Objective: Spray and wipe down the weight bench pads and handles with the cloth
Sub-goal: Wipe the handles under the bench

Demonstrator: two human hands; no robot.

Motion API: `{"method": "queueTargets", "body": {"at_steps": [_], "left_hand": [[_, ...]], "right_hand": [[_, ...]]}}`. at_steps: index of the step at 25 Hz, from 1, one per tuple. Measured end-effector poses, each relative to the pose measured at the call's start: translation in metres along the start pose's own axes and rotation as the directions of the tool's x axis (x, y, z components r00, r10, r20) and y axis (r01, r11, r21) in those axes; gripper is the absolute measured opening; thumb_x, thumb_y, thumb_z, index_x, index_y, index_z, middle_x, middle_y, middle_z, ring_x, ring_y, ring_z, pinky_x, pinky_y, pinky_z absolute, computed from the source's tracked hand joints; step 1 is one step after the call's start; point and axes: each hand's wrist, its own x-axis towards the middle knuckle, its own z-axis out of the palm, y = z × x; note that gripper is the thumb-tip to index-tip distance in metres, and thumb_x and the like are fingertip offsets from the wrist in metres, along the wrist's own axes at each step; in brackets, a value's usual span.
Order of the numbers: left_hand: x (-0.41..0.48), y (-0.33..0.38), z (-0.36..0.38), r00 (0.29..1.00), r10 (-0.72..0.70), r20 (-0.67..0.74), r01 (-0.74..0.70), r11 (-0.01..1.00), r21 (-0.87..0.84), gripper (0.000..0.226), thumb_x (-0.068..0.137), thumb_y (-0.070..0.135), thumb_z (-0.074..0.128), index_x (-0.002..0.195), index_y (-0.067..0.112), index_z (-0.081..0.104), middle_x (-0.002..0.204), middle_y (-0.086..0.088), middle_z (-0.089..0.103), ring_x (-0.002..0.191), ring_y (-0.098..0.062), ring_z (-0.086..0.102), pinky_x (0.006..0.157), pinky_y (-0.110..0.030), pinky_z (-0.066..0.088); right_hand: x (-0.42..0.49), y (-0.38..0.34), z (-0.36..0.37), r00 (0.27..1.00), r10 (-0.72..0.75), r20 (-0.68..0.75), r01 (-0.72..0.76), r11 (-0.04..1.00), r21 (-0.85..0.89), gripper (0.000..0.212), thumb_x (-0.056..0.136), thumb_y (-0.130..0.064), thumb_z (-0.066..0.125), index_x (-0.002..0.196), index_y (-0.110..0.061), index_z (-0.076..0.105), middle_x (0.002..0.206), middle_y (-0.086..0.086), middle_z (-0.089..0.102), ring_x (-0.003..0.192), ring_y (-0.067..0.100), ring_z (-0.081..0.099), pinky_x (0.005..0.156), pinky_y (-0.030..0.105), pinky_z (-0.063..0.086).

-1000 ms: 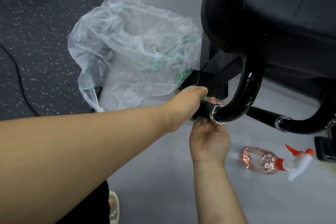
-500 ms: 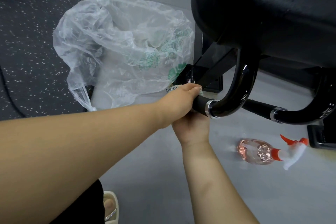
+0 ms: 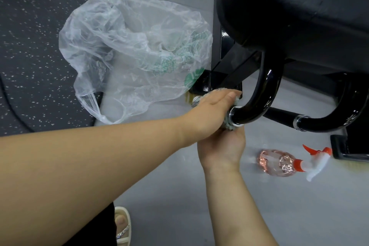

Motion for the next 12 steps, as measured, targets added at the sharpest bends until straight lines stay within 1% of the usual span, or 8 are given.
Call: {"method": "queueTargets", "body": {"at_steps": [2,4,5,6,7,8,10,12], "left_hand": [[0.010,-0.001,-0.002,1.000,-0.027,-0.004,0.027,0.999,0.043,0.041,0.102,0.031,0.023,0.133,0.025,0.050,0.137,0.003,0.047,0.130,-0.011,0.039,0.114,-0.031,0.024],[0.017,-0.004,-0.007,0.996,-0.089,-0.027,0.091,0.993,0.075,0.041,0.103,0.031,0.022,0.133,0.024,0.049,0.134,0.002,0.048,0.126,-0.013,0.041,0.108,-0.026,0.027],[0.020,-0.007,-0.009,0.991,-0.126,-0.055,0.129,0.990,0.064,0.038,0.103,0.030,0.023,0.127,0.025,0.052,0.124,0.003,0.051,0.118,-0.014,0.043,0.101,-0.023,0.032],[0.021,-0.009,-0.009,0.983,-0.161,-0.088,0.166,0.985,0.043,0.033,0.103,0.029,0.024,0.112,0.028,0.056,0.109,0.004,0.053,0.109,-0.015,0.043,0.089,-0.020,0.035],[0.021,-0.009,-0.007,0.975,-0.186,-0.118,0.189,0.982,0.020,0.029,0.102,0.027,0.027,0.094,0.030,0.054,0.095,0.006,0.051,0.101,-0.015,0.042,0.080,-0.019,0.035],[0.020,-0.009,-0.005,0.970,-0.200,-0.139,0.200,0.980,-0.018,0.026,0.101,0.026,0.030,0.087,0.029,0.051,0.090,0.005,0.050,0.097,-0.016,0.043,0.077,-0.020,0.036],[0.018,-0.008,-0.001,0.962,-0.232,-0.142,0.207,0.964,-0.169,0.019,0.099,0.026,0.038,0.098,0.027,0.057,0.097,0.002,0.058,0.096,-0.016,0.053,0.084,-0.023,0.041],[0.014,-0.005,-0.003,0.955,-0.262,-0.142,0.209,0.928,-0.310,0.023,0.095,0.025,0.047,0.109,0.021,0.065,0.109,-0.001,0.064,0.104,-0.017,0.058,0.097,-0.030,0.044]], "right_hand": [[0.014,0.002,-0.006,1.000,0.026,-0.005,-0.026,0.999,-0.040,0.032,0.097,-0.017,0.030,0.104,-0.014,0.061,0.101,0.001,0.066,0.097,0.012,0.062,0.087,0.024,0.048],[0.028,0.007,-0.013,0.999,0.053,0.003,-0.052,0.992,-0.112,0.033,0.098,-0.017,0.028,0.112,-0.013,0.057,0.107,0.002,0.065,0.098,0.012,0.062,0.086,0.023,0.049],[0.033,0.011,-0.015,0.997,0.081,0.001,-0.080,0.987,-0.140,0.033,0.097,-0.018,0.030,0.119,-0.012,0.054,0.115,0.005,0.061,0.103,0.014,0.059,0.090,0.025,0.046],[0.038,0.013,-0.016,0.993,0.116,-0.008,-0.116,0.981,-0.158,0.034,0.096,-0.019,0.032,0.124,-0.012,0.050,0.122,0.007,0.056,0.108,0.016,0.055,0.094,0.027,0.043],[0.039,0.012,-0.015,0.990,0.142,-0.027,-0.144,0.976,-0.165,0.035,0.093,-0.019,0.036,0.125,-0.012,0.049,0.124,0.009,0.053,0.109,0.018,0.053,0.095,0.028,0.041],[0.040,0.009,-0.016,0.988,0.153,-0.038,-0.157,0.974,-0.162,0.035,0.090,-0.019,0.038,0.121,-0.011,0.051,0.122,0.010,0.054,0.108,0.019,0.053,0.093,0.028,0.041],[0.030,0.000,-0.013,0.992,0.125,-0.024,-0.128,0.980,-0.155,0.030,0.092,-0.015,0.035,0.113,-0.009,0.056,0.115,0.010,0.059,0.104,0.019,0.056,0.091,0.028,0.043],[0.010,-0.007,-0.010,0.996,0.090,-0.028,-0.093,0.984,-0.155,0.034,0.097,-0.014,0.030,0.117,-0.005,0.057,0.118,0.012,0.061,0.108,0.021,0.057,0.097,0.029,0.042]]}}
